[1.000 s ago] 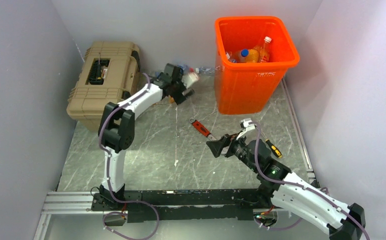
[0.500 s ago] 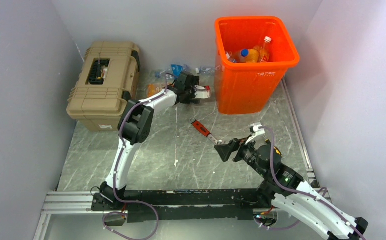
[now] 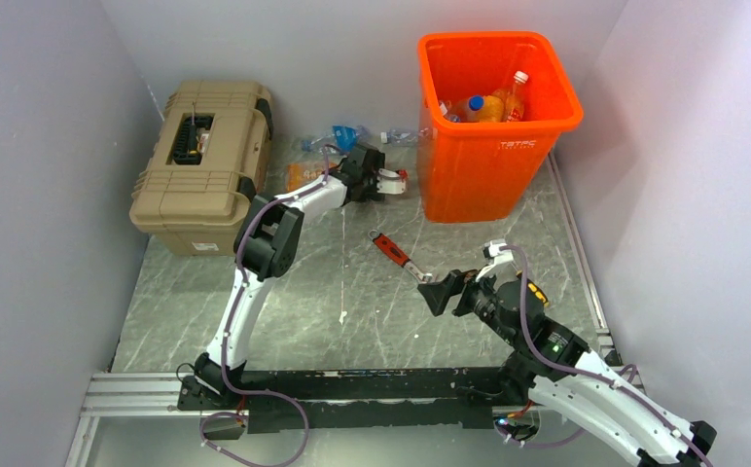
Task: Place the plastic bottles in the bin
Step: Pick up the plastic bottle at the center of the board, then place the plastic bottle in the trash bin.
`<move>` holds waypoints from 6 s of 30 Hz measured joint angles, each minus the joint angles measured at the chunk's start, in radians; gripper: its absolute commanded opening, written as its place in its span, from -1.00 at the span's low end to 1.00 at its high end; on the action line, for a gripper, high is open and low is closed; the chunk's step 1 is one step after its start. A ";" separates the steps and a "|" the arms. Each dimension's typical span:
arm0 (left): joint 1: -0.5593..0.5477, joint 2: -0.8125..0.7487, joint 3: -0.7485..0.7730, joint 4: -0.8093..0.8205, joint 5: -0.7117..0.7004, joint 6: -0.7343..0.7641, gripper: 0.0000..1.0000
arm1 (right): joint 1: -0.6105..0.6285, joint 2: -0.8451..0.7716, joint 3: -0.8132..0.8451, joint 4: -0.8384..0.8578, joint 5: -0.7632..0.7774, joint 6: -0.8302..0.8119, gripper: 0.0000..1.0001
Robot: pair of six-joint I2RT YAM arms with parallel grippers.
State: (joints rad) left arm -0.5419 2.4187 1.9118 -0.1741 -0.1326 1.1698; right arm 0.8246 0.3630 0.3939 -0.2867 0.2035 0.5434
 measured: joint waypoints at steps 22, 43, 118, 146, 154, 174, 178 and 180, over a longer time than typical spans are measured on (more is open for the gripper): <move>-0.004 -0.064 -0.121 -0.018 -0.049 -0.056 -1.00 | 0.000 0.030 0.000 0.011 0.000 0.011 0.89; -0.192 -0.996 -0.089 0.045 0.072 -0.740 -1.00 | 0.000 0.142 0.342 0.081 -0.121 -0.172 0.96; -0.148 -1.185 -0.533 1.107 1.088 -2.160 0.99 | -0.003 0.599 0.767 0.496 -0.974 0.012 -0.34; -0.137 -1.213 -0.416 -0.015 -0.018 -1.389 0.99 | -0.369 1.046 1.513 0.165 0.372 -0.639 -0.34; 0.058 -1.019 -0.381 -0.082 -0.056 -1.448 0.99 | -0.539 1.228 1.503 0.160 0.332 -0.531 0.38; 0.240 -0.581 -0.217 0.028 0.178 -1.733 0.99 | -0.248 0.837 1.012 0.412 0.194 -0.355 0.96; 0.224 -0.466 -0.202 0.124 0.175 -1.842 0.99 | -0.223 0.562 0.679 0.486 0.150 -0.299 0.94; 0.199 -0.390 -0.174 0.158 0.142 -1.889 0.99 | -0.201 0.475 0.588 0.487 0.111 -0.282 0.92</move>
State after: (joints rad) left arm -0.3428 2.0285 1.7382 -0.0166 0.0090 -0.7197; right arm 0.6235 0.8375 0.9817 0.2001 0.3141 0.2615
